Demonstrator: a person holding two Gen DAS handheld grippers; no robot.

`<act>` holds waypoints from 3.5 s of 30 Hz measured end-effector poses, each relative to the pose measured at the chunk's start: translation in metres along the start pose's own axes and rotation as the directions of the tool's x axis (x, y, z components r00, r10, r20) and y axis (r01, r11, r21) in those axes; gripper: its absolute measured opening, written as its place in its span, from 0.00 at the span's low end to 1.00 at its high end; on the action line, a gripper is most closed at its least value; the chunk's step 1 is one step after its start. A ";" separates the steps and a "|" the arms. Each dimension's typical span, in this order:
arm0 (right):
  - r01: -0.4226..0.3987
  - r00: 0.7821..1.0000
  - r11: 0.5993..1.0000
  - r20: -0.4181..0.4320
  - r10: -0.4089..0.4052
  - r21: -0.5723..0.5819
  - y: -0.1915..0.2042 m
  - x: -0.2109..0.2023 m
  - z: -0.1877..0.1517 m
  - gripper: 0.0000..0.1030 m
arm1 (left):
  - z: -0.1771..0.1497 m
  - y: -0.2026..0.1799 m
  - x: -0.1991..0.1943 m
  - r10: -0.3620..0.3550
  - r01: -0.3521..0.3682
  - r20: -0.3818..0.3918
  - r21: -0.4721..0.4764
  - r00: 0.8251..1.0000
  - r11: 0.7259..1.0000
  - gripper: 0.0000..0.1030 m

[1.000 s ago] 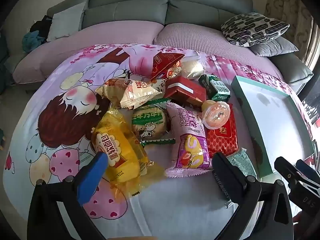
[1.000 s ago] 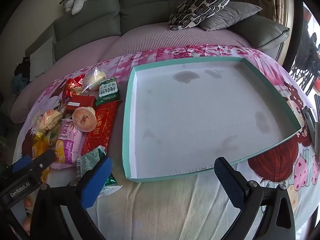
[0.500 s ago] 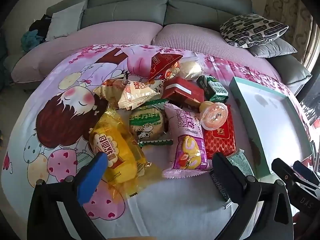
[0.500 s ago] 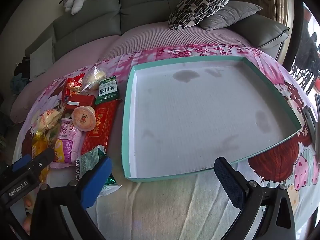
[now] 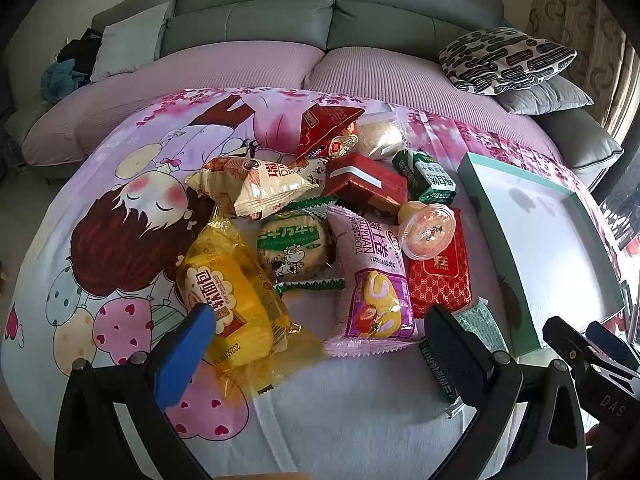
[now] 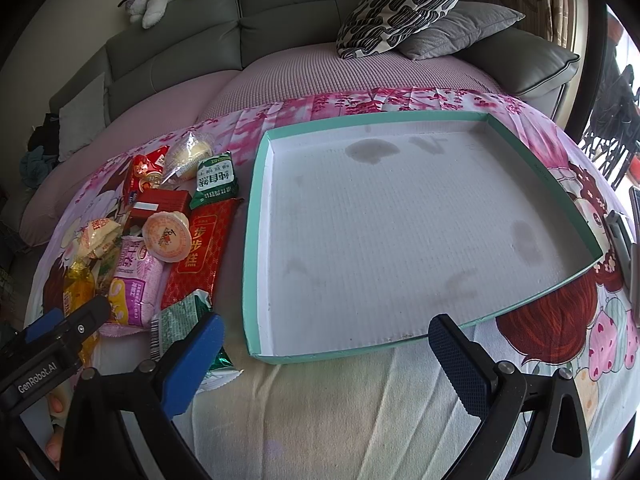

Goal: Organize snacks

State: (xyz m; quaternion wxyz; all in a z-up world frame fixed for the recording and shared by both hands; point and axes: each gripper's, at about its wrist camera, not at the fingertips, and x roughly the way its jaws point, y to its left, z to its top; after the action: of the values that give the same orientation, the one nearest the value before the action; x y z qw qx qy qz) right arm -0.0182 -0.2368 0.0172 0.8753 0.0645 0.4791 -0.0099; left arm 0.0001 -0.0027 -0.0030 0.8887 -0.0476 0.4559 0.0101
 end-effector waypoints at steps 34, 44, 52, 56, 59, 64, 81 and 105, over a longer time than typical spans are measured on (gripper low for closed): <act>0.003 1.000 1.000 -0.003 -0.003 -0.001 0.000 0.000 0.000 1.00 | 0.000 -0.001 0.002 0.001 -0.001 -0.006 0.000 1.000 1.000 1.00; 0.004 1.000 1.000 -0.005 -0.004 -0.001 0.001 0.001 0.001 1.00 | -0.001 0.000 0.003 0.001 -0.001 -0.005 0.000 1.000 1.000 1.00; 0.005 1.000 1.000 -0.005 -0.005 -0.002 0.002 0.000 0.003 1.00 | -0.001 0.002 0.003 0.002 -0.002 -0.003 -0.008 1.000 1.000 1.00; 0.007 1.000 1.000 -0.005 -0.007 -0.002 0.003 -0.001 0.003 1.00 | 0.001 0.002 0.001 0.005 -0.005 0.002 -0.013 1.000 1.000 1.00; -0.018 1.000 1.000 0.000 0.018 -0.010 0.003 0.000 -0.001 1.00 | 0.003 0.008 -0.005 0.010 -0.009 0.023 -0.035 1.000 0.999 1.00; -0.080 0.996 0.995 0.024 0.081 -0.066 0.018 -0.008 -0.001 1.00 | 0.008 0.023 -0.020 0.031 -0.021 0.097 -0.094 0.995 0.995 1.00; -0.175 0.984 0.958 -0.004 0.178 -0.226 0.089 -0.008 -0.012 0.95 | 0.008 0.064 -0.009 0.077 -0.076 -0.003 -0.198 0.997 0.977 1.00; -0.124 0.987 0.964 -0.131 0.095 -0.235 0.087 0.029 -0.022 0.65 | 0.003 0.070 0.031 -0.055 0.036 -0.062 -0.276 0.997 0.960 0.62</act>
State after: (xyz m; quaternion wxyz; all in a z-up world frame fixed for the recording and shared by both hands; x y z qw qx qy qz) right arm -0.0142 -0.1466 -0.0103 0.8458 -0.0158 0.5237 0.1011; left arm 0.0167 0.0663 -0.0314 0.8572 -0.1813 0.4794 0.0511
